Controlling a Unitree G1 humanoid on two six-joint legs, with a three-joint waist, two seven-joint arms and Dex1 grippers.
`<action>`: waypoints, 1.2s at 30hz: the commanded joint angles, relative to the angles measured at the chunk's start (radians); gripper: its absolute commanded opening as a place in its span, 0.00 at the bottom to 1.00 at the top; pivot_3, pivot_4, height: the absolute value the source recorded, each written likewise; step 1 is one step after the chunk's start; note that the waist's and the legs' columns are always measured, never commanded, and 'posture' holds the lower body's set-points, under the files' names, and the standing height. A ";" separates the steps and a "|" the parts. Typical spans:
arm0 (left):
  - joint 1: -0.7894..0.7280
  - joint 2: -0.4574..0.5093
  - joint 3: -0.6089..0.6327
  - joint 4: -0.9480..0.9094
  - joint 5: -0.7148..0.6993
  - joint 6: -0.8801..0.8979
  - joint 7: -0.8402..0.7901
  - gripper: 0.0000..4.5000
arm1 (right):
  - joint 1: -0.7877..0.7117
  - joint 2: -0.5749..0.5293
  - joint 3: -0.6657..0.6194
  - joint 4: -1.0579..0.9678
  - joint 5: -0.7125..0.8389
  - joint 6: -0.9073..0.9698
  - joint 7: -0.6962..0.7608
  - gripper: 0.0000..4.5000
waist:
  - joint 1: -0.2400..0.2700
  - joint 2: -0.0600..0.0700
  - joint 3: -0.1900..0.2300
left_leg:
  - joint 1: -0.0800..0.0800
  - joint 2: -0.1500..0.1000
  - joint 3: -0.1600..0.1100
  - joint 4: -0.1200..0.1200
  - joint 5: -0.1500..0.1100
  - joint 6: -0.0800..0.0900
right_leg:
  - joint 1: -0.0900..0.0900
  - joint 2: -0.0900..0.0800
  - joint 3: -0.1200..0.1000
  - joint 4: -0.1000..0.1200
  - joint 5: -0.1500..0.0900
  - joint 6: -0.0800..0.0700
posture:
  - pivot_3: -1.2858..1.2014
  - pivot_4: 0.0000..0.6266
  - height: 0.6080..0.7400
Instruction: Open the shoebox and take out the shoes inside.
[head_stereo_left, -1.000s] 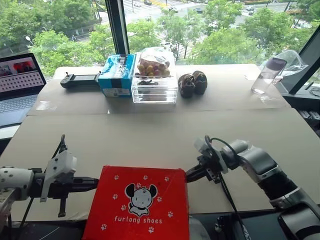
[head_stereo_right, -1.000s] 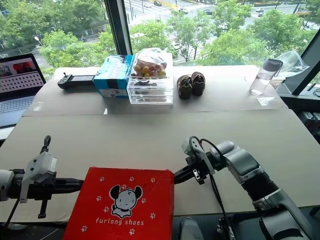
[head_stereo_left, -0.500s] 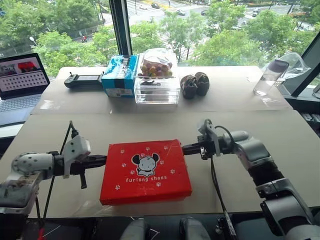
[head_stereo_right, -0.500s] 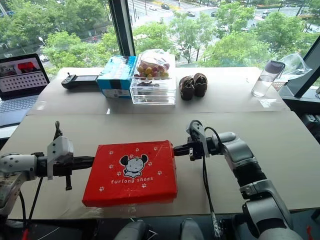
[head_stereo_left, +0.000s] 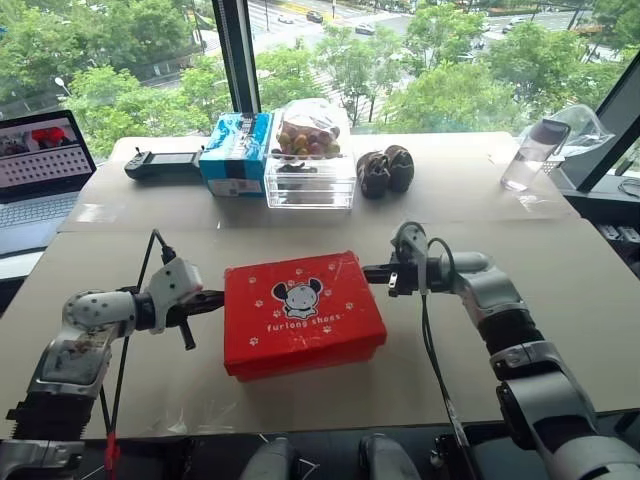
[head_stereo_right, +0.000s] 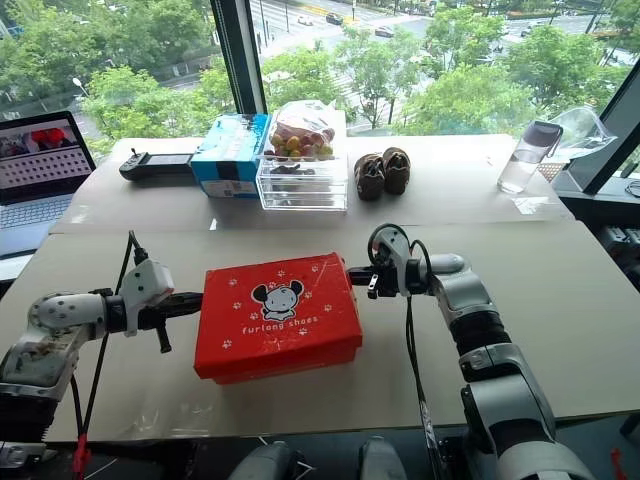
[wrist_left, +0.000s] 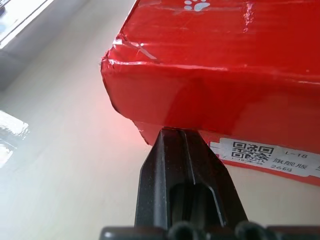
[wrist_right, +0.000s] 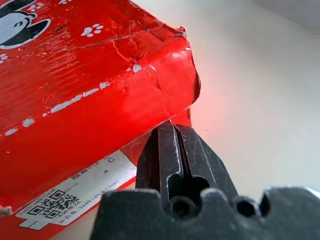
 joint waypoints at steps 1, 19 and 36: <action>-0.055 -0.022 -0.014 0.038 0.028 -0.066 0.049 0.00 | -0.051 0.040 -0.017 0.054 -0.022 -0.065 -0.055 0.01 | -0.005 0.000 0.000 | 0.000 0.000 0.000 0.000 0.000 0.000 | 0.000 0.000 0.000 0.000 0.000 0.000 | 0.52 0.24 1.00; -0.189 -0.075 0.020 0.275 0.156 -0.269 0.347 0.00 | -0.159 0.101 -0.151 0.319 -0.068 -0.237 -0.389 0.01 | -0.011 0.000 0.000 | -0.011 -0.001 0.000 -0.001 0.002 -0.003 | -0.014 0.000 0.002 0.003 0.000 0.000 | 0.52 0.24 1.00; 0.311 0.034 0.479 -0.302 -0.396 0.220 0.210 0.47 | 0.108 -0.272 -0.148 -0.221 0.049 0.006 0.062 0.47 | -0.030 0.000 0.000 | -0.021 0.000 0.003 0.001 0.000 0.000 | -0.026 -0.002 0.004 0.007 0.001 0.000 | 0.52 0.24 1.00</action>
